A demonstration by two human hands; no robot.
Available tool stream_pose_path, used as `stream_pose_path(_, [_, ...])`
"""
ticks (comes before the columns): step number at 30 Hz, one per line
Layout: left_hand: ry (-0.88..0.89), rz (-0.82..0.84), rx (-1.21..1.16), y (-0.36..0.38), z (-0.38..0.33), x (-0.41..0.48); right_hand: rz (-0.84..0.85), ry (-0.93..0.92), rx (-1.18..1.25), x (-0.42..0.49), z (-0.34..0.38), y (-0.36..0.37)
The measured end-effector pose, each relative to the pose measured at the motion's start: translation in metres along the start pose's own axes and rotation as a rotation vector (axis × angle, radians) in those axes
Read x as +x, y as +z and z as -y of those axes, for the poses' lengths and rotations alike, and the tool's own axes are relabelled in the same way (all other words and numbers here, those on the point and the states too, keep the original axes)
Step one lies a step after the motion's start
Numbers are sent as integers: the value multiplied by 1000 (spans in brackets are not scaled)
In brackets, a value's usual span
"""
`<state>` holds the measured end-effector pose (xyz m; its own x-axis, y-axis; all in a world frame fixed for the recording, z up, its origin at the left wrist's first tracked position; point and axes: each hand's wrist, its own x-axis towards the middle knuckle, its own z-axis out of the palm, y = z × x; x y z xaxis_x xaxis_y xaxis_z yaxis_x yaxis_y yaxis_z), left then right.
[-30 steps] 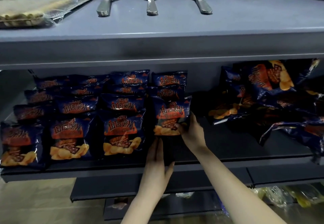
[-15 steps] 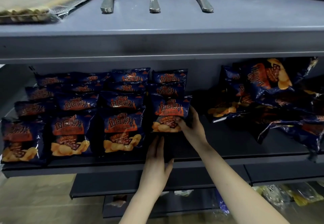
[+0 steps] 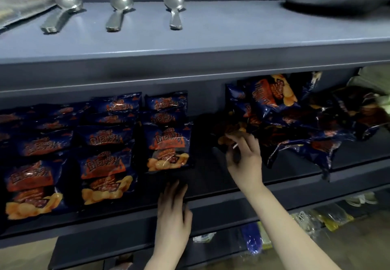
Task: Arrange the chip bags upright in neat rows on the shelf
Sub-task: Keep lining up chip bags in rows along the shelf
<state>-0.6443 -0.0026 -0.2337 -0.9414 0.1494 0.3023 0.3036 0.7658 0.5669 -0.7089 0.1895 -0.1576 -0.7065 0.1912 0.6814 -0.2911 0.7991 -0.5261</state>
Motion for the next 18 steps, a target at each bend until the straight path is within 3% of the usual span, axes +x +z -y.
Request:
stream_pose_path(5, [-20, 14, 51, 3, -4, 1, 524, 64, -367, 17, -29, 6])
stream_pose_path(7, [-36, 11, 16, 1, -4, 0, 579, 43, -465, 15, -38, 13])
stream_pose_path(11, [-63, 14, -10, -2, -5, -1, 411, 57, -486, 10, -40, 19])
stream_pose_path(18, [-185, 75, -157, -16, -17, 4, -93, 95, -263, 21, -21, 3])
